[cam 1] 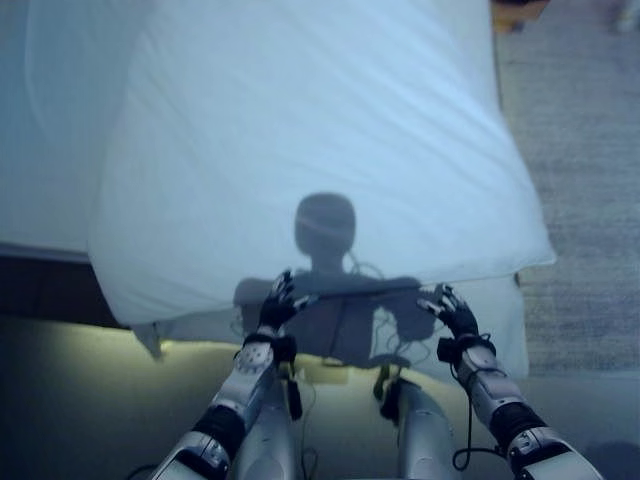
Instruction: Make the bed
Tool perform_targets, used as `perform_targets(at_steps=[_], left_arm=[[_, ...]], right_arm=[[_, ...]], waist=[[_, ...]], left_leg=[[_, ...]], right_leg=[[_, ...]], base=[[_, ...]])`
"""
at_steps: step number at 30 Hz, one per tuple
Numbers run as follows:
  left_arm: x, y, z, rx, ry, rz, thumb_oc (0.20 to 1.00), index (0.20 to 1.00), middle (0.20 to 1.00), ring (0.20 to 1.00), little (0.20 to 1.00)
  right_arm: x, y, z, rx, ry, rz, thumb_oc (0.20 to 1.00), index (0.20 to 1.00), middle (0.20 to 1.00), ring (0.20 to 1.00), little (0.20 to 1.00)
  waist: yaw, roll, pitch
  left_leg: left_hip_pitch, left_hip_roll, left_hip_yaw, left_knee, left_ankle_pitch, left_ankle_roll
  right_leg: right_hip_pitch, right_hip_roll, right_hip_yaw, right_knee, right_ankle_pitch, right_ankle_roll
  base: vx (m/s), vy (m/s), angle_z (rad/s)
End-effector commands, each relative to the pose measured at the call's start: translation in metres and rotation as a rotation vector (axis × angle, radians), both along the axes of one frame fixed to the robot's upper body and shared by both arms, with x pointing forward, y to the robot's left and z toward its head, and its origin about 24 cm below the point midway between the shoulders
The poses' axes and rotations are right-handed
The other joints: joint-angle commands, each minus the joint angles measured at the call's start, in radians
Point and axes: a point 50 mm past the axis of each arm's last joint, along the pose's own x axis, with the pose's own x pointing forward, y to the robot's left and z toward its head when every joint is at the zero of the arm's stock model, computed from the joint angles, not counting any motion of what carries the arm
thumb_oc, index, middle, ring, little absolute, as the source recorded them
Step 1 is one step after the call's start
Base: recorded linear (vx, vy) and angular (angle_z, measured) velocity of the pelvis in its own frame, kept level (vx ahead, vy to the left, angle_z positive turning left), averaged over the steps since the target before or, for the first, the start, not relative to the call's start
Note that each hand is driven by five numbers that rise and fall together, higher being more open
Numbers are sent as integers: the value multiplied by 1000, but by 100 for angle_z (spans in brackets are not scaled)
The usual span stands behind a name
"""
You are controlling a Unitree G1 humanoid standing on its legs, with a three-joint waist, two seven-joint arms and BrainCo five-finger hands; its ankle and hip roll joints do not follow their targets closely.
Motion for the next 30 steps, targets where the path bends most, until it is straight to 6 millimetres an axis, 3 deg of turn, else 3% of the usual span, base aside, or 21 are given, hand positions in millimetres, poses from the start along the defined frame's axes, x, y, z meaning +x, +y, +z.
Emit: perform_targets(at_steps=[1, 2, 4, 8, 9, 12, 13, 22, 30], left_arm=[[-2, -23, 18, -222, -24, -53, 1000, 1000, 1000, 1000, 1000], [-2, -23, 18, -222, -25, -54, 1000, 1000, 1000, 1000, 1000], [-1, -44, 32, -348, -27, -105, 1000, 1000, 1000, 1000, 1000], [-2, -57, 45, -396, -49, -149, 1000, 1000, 1000, 1000, 1000], [-4, -65, 52, -434, -49, -173, 1000, 1000, 1000, 1000, 1000], [-6, -69, 56, -458, -45, -186, 1000, 1000, 1000, 1000, 1000], [-8, -73, 61, -482, -46, -202, 1000, 1000, 1000, 1000, 1000], [-5, -75, 79, -481, -101, -224, 1000, 1000, 1000, 1000, 1000], [-5, -80, 86, -461, -133, -261, 1000, 1000, 1000, 1000, 1000]], right_arm=[[7, -8, 48, 109, -257, -106, 1000, 1000, 1000, 1000, 1000], [7, -8, 48, 110, -259, -107, 1000, 1000, 1000, 1000, 1000], [14, 0, 70, 183, -350, -133, 1000, 1000, 1000, 1000, 1000], [20, 8, 85, 265, -405, -143, 1000, 1000, 1000, 1000, 1000], [24, 14, 91, 388, -431, -156, 1000, 1000, 1000, 1000, 1000], [28, 17, 94, 466, -437, -163, 1000, 1000, 1000, 1000, 1000], [32, 18, 99, 590, -462, -185, 1000, 1000, 1000, 1000, 1000], [42, 12, 119, 882, -583, -215, 1000, 1000, 1000, 1000, 1000], [48, 2, 130, 899, -625, -211, 1000, 1000, 1000, 1000, 1000]], waist=[[-21, -10, -13], [-21, -10, -13], [-25, -11, -13], [-22, -13, -13], [-18, -13, -13], [-13, -12, -13], [-9, -9, -13], [8, 8, -13], [10, 16, -13]], left_leg=[[-93, 61, -43, 164, -140, -50], [-98, 61, -43, 169, -141, -50], [-182, 65, -47, 205, -149, -45], [-243, 61, -54, 222, -152, -41], [-276, 62, -55, 233, -154, -40], [-303, 59, -58, 243, -157, -41], [-326, 56, -60, 243, -158, -42], [-369, 44, -58, 234, -152, -44], [-390, 46, -53, 230, -148, -50]], right_leg=[[-70, -70, -15, -55, 183, 75], [-75, -71, -14, -51, 182, 75], [-159, -81, -10, -17, 178, 70], [-225, -87, -5, 9, 174, 66], [-257, -96, -6, 22, 172, 64], [-279, -100, -8, 31, 169, 62], [-301, -106, -10, 35, 171, 63], [-352, -118, -19, 45, 170, 63], [-376, -119, -22, 46, 170, 67]], base=[[-89, -2, -2], [-40, 7, 4], [-50, 2, 3], [-36, -22, -4], [-23, -38, 1], [-14, -34, 5], [-5, -18, 4], [4, -17, 4], [0, 0, 0]])
